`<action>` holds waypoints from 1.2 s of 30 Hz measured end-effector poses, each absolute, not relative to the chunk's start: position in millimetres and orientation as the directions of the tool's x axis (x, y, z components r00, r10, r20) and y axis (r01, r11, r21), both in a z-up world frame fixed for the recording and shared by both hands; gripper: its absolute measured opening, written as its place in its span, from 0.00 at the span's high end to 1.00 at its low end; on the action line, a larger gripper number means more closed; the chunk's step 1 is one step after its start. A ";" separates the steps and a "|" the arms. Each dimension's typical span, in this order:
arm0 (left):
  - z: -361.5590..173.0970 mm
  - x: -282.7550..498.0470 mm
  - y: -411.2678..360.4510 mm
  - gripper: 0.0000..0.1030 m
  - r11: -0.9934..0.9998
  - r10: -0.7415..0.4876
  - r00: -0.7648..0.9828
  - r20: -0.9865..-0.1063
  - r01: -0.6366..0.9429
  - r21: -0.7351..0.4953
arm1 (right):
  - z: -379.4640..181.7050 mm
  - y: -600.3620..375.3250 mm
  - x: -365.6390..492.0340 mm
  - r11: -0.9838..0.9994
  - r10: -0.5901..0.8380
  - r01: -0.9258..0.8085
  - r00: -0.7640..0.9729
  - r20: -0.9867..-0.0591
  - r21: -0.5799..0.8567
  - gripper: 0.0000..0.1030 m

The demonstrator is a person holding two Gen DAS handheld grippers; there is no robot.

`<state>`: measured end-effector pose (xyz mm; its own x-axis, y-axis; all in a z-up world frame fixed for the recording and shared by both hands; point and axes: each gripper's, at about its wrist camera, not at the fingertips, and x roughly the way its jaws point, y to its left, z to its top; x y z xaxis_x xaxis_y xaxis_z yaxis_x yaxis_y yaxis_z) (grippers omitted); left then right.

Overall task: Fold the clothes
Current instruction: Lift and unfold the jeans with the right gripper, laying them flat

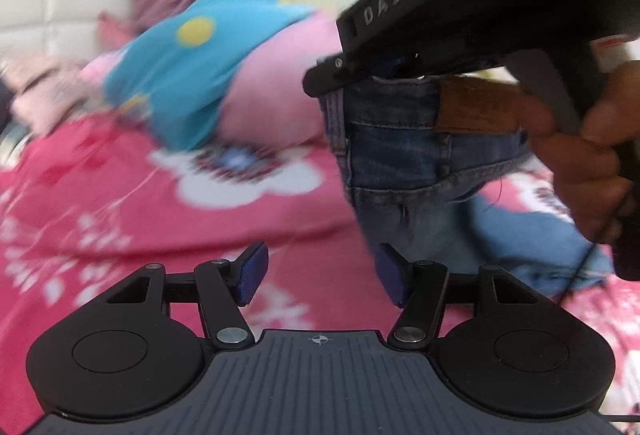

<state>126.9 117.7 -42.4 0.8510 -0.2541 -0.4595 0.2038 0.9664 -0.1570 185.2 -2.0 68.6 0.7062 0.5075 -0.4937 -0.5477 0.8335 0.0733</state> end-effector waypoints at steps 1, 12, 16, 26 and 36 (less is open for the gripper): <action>-45.2 129.3 124.2 0.42 0.969 -0.244 0.848 -0.471 0.188 -0.163 | 59.9 5.7 199.5 0.831 0.511 -0.548 0.688 -0.515 0.091 0.90; -47.8 136.8 132.0 0.36 0.960 -0.261 0.828 -0.497 0.168 -0.223 | -0.9 29.5 268.3 0.815 0.524 -0.558 0.592 -0.612 0.157 0.62; -48.6 139.1 120.8 0.36 0.959 -0.263 0.823 -0.503 0.167 -0.230 | 51.1 -14.8 237.8 0.777 0.619 -0.587 0.646 -0.447 0.227 0.31; -58.2 155.2 99.6 0.48 0.966 -0.221 0.813 -0.539 0.105 -0.238 | 40.3 -125.9 240.3 0.888 0.441 -0.445 0.751 -0.492 0.117 0.24; -74.7 176.6 92.7 0.59 0.977 -0.152 0.791 -0.592 0.028 -0.213 | -31.1 -142.1 319.9 0.851 0.462 -0.512 0.623 -0.631 0.117 0.23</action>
<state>176.6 92.7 -74.7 0.7914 -0.1519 -0.5922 0.0282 0.9767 -0.2128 319.9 -142.1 -31.1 0.6232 0.4616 -0.6314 -0.5119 0.8511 0.1169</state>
